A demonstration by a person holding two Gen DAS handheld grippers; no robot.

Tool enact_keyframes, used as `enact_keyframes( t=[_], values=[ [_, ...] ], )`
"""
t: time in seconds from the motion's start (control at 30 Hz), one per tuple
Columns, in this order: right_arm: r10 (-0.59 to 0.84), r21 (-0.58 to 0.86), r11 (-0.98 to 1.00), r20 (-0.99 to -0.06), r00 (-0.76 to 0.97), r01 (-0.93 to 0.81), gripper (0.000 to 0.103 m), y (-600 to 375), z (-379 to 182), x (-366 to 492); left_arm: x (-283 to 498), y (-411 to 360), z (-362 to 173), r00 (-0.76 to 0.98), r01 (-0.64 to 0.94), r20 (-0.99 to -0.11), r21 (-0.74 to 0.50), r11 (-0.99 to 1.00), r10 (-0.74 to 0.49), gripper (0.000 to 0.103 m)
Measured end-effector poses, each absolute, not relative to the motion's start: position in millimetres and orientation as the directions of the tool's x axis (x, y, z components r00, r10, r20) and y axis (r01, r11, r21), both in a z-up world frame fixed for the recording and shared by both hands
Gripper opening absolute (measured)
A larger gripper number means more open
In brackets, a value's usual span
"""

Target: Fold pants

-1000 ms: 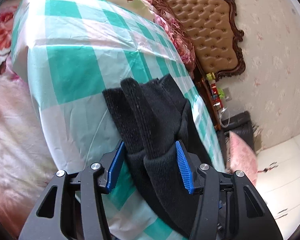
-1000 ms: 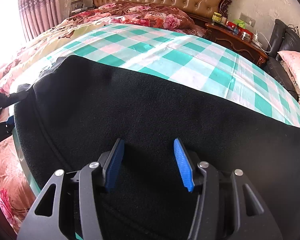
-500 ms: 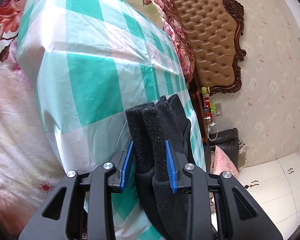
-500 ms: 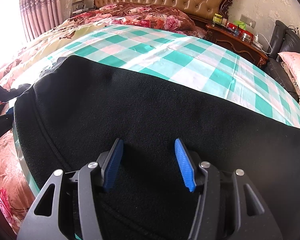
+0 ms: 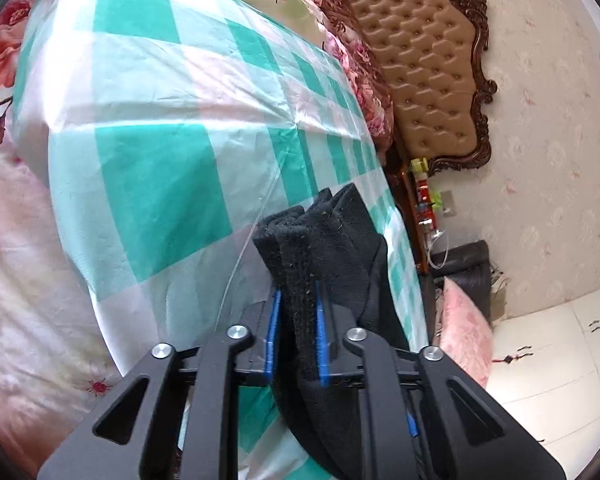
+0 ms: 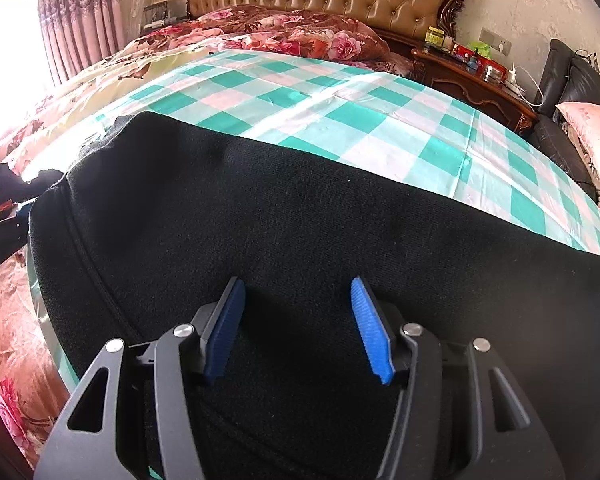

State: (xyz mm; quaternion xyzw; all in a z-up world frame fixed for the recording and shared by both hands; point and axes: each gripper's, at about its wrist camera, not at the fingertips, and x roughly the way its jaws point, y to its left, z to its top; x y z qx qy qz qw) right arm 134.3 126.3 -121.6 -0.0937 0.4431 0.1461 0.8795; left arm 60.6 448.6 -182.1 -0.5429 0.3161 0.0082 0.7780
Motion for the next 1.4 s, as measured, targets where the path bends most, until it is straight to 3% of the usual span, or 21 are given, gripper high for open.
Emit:
enact_keyframes(
  t=[0.27,0.53,0.7,0.87,0.97,1.07,1.17,1.23,1.3,1.4],
  values=[
    [0.183,-0.025,0.939,-0.808,0.560,-0.344,0.058,124,-121,134,58,442,-160,0.806,-0.332,-0.508,-0.813,0.479,-0.303,0.008],
    [0.207,-0.003,0.933,-0.813,0.544,-0.359,0.075,123,-120,133,57,437,-151,0.800,-0.343,-0.529,-0.790,0.508,-0.282,0.008],
    [0.115,-0.111,0.956,-0.708,0.697,-0.270,0.085,93,-88,109,57,429,-130,0.803,-0.325,-0.536,-0.761,0.562,-0.261,0.008],
    [0.057,-0.129,0.955,-0.805,0.590,-0.268,0.086,79,-119,115,59,422,-118,0.804,-0.322,-0.542,-0.742,0.589,-0.244,0.008],
    [0.075,-0.123,0.953,-0.789,0.610,-0.277,0.088,78,-119,113,60,414,-106,0.805,-0.313,-0.546,-0.723,0.616,-0.231,0.008],
    [0.151,-0.007,0.967,-0.786,0.600,-0.253,0.088,60,-109,114,61,403,-86,0.808,-0.298,-0.551,-0.690,0.659,-0.211,0.007],
    [0.241,0.121,0.963,-0.785,0.570,-0.240,0.088,30,-93,110,63,373,-52,0.808,-0.260,-0.569,-0.576,0.775,-0.152,0.007],
    [0.339,0.284,0.941,-0.774,0.536,-0.185,0.088,-7,-82,109,64,346,-32,0.809,-0.225,-0.578,-0.472,0.853,-0.107,0.007],
    [0.453,0.466,0.878,-0.732,0.509,-0.111,0.089,-50,-75,107,65,301,-9,0.814,-0.162,-0.580,-0.297,0.941,-0.042,0.007],
    [0.552,0.619,0.784,-0.651,0.521,-0.058,0.093,-102,-68,99,59,220,9,0.838,-0.040,-0.545,-0.033,0.999,0.015,0.008]
  ],
)
